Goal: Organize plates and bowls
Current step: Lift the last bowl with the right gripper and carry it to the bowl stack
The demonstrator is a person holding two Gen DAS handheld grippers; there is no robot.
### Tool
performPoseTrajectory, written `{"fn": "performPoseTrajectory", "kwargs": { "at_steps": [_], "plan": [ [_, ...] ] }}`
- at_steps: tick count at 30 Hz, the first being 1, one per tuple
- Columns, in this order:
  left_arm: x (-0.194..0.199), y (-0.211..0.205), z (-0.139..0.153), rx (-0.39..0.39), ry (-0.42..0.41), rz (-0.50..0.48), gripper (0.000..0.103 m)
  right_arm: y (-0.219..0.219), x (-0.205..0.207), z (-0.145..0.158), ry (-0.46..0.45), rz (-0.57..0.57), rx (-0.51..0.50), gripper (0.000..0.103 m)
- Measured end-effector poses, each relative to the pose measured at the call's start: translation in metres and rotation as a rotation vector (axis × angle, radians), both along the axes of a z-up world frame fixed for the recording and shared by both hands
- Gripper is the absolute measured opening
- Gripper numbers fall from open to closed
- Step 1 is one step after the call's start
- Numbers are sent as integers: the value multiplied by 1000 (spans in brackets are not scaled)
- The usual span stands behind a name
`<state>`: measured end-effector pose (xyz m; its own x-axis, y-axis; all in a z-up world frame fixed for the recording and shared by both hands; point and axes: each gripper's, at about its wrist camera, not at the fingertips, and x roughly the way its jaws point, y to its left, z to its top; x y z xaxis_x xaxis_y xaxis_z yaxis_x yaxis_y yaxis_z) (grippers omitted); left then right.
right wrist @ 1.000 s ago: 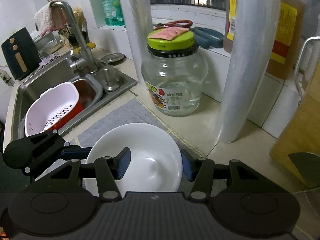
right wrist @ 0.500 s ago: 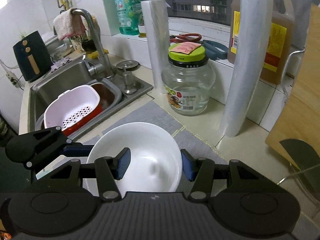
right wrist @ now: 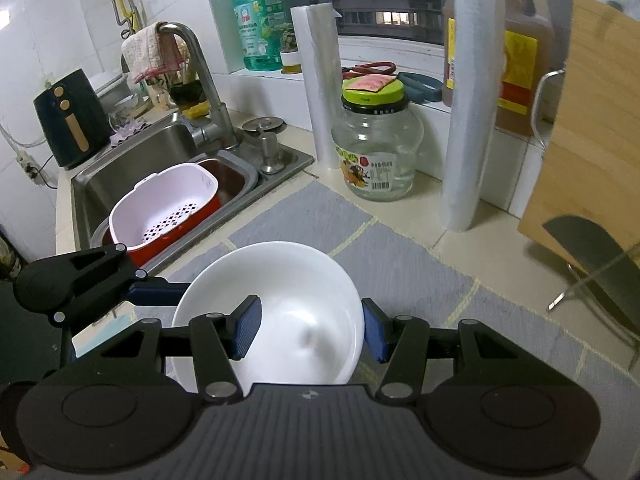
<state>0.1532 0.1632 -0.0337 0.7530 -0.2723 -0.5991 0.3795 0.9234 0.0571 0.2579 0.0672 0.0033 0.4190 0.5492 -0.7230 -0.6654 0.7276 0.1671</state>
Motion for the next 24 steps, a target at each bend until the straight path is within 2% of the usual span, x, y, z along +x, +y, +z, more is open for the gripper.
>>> {"fn": "performPoseTrajectory", "kwargs": {
  "at_steps": [24],
  "plan": [
    [-25,-47,8,4,14,-207,86,-70,-61,11,-23,-172,16,59]
  ]
}}
